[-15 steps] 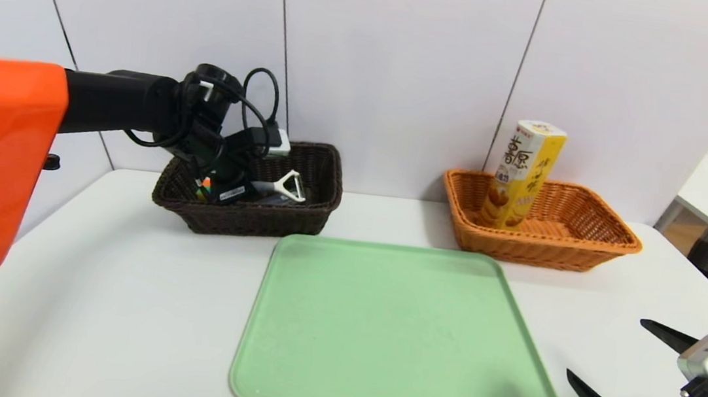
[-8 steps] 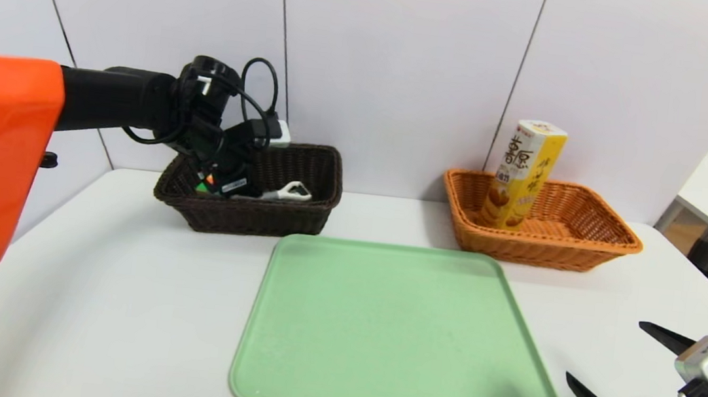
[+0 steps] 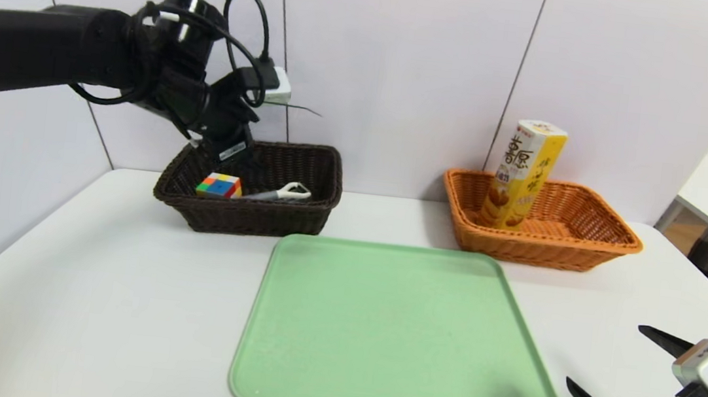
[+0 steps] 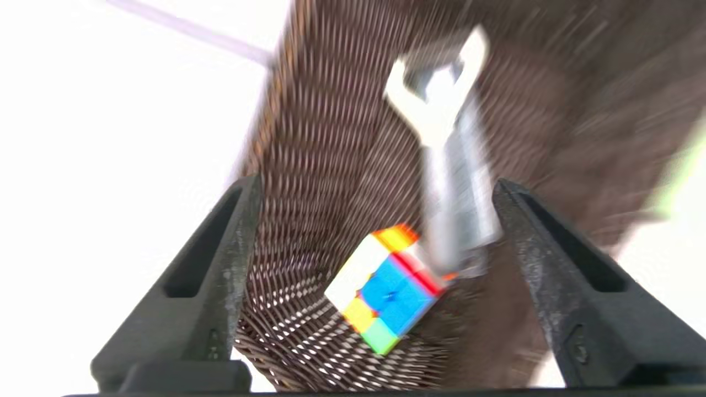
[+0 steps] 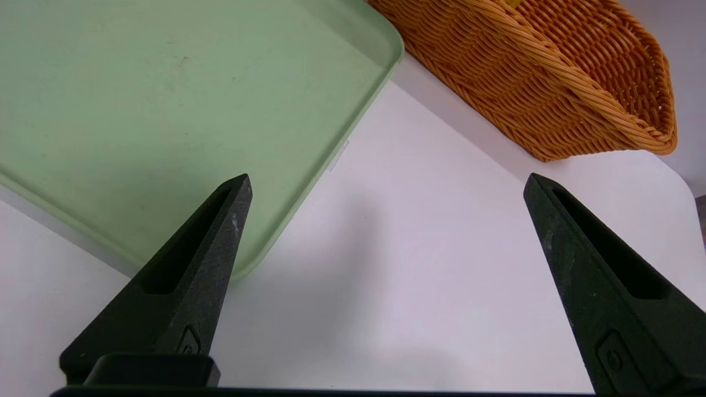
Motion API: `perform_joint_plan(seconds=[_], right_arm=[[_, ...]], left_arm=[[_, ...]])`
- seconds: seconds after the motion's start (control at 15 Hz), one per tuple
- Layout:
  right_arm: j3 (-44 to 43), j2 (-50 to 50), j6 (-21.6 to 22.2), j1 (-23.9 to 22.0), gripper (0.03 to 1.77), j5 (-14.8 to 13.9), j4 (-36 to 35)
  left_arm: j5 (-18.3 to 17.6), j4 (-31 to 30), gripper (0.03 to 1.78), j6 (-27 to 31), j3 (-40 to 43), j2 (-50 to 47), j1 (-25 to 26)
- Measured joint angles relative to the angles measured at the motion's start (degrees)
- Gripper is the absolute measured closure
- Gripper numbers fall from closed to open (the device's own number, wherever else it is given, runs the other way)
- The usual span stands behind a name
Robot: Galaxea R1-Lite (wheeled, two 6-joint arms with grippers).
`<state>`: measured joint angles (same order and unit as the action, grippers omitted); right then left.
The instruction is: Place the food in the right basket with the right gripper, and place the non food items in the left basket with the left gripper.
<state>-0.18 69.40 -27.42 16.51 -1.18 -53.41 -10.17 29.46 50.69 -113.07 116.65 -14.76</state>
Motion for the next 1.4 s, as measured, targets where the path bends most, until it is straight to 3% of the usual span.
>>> perform_joint_plan(seconds=[0.33, 0.53, 0.8, 1.07, 1.4], right_arm=[[-1.88, -0.11, -0.59, 0.0, 0.1, -0.6, -0.17], [-2.84, -0.48, -0.96, 0.0, 0.1, -2.39, 0.07], [-3.51, -0.85, -1.05, -0.72, 0.1, -4.41, 0.13], [-4.96, -0.79, -1.05, -0.88, 0.1, -6.14, 0.24], [-8.13, -0.55, -1.0, -0.89, 0.1, -6.58, 2.04]], left_arm=[[-0.2, 0.83, 0.21, -18.75, 0.45, -9.96, -6.46], [3.41, 0.88, 0.17, -27.08, 4.25, -16.21, -8.33], [6.42, -0.63, 0.15, -31.59, 19.21, -27.49, -8.77], [10.03, -7.01, 0.14, -35.95, 36.39, -40.02, -8.72], [13.82, -11.75, 0.12, -38.18, 55.44, -54.69, -8.69]])
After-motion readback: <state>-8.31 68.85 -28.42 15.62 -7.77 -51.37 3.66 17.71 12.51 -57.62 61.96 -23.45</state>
